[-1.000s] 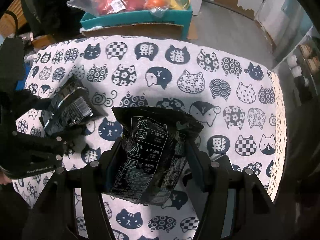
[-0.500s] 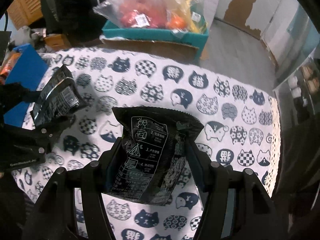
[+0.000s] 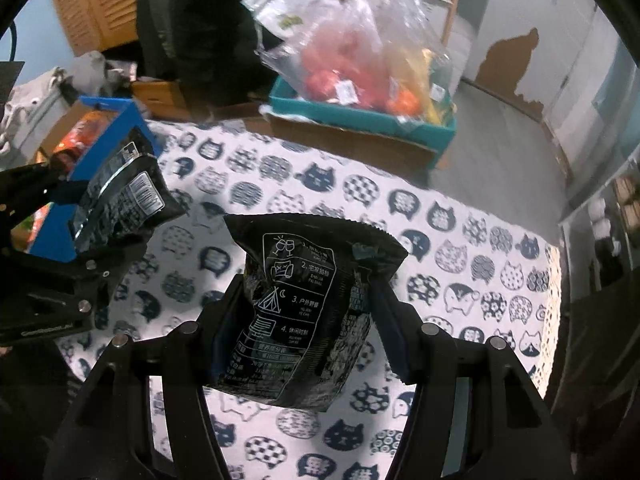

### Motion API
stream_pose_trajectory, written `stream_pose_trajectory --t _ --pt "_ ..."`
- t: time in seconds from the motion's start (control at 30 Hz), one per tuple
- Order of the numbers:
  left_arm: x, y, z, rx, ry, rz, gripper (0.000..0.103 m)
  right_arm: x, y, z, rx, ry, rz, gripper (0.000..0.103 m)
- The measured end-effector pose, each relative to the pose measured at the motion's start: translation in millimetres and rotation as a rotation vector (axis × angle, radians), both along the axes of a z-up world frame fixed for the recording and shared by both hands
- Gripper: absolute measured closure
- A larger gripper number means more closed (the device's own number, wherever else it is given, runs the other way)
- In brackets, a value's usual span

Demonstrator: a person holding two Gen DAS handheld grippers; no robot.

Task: Organize snacks
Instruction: 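Carry the black pack over the box with the left tool while the right tool carries its pack, then drop the black pack into the box with the left tool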

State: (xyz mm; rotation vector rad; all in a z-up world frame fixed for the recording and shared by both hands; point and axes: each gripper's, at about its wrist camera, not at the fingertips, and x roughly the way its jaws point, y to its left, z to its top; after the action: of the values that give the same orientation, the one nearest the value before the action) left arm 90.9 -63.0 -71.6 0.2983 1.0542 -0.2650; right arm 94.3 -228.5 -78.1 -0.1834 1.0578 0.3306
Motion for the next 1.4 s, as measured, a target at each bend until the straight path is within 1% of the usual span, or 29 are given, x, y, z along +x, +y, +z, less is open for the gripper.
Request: stream_pose_trajectory --t 0.23,0.37,0.53,0.67,1.1,1.4 --pt "-14.9 38.3 31.1 -0.005 -0.089 0.056 0.037 -4.6 34.4 18.6 0.031 -0.019 0.06 0.042" --pt "-17.7 67.5 40.0 -0.037 -0.092 0.11 0.037 -4.6 56.1 26.6 0.055 -0.019 0.093 0.042" --pt "-20.2 101.1 45.2 -0.02 -0.13 0.173 0.037 -3.1 85.3 35.3 0.053 -0.029 0.13 0.042" --pt "-22.5 133.3 44.8 -0.041 -0.123 0.225 0.037 -2.2 109.3 39.4 0.05 -0.032 0.163 0.042" --pt "-39.5 217.0 34.4 -0.042 -0.103 0.368 0.037 0.3 197.9 50.4 0.052 -0.03 0.285 0.042" --pt "-43.4 254.5 25.2 -0.051 -0.071 0.432 0.037 -1.0 245.6 54.4 0.058 -0.026 0.347 0.042"
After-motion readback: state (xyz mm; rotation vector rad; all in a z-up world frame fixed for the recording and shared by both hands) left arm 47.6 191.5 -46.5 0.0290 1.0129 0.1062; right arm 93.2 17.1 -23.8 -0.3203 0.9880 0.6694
